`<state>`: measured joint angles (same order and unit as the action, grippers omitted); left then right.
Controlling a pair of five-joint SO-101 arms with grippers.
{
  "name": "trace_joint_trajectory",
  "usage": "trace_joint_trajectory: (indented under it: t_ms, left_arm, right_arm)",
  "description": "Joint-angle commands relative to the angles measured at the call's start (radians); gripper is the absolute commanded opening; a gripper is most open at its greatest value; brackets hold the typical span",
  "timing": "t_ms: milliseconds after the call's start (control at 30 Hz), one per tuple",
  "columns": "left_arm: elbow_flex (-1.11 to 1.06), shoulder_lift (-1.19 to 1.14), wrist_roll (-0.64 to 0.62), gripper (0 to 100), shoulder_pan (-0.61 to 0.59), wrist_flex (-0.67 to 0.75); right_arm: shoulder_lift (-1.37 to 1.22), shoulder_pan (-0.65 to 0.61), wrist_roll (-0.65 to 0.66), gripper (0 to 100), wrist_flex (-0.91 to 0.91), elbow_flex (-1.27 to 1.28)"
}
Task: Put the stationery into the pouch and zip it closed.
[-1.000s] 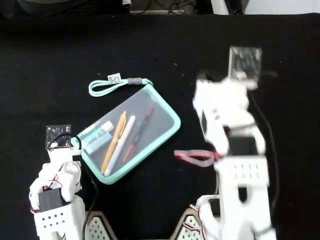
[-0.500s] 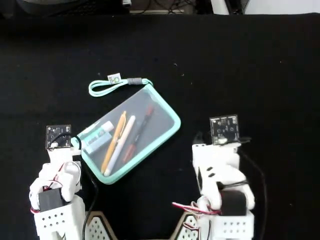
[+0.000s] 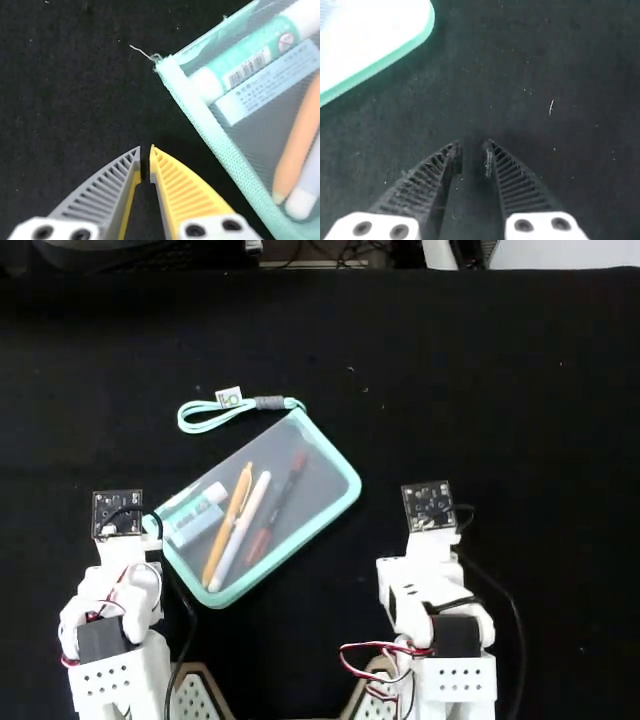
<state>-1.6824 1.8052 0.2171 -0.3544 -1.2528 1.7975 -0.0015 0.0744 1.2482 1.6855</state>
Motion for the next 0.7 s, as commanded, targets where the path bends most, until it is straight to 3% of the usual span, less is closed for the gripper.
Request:
trace_joint_trajectory:
  t_ms: [0,667]
  left_arm:
    - [-0.016,0.009,0.003,5,-0.004,-0.018]
    - [-0.016,0.009,0.003,5,-0.005,-0.018]
  right_arm:
    - [-0.010,0.015,0.002,8.8,0.006,0.004]
    - [-0.002,-0.003,0.006,8.9,0.008,0.004]
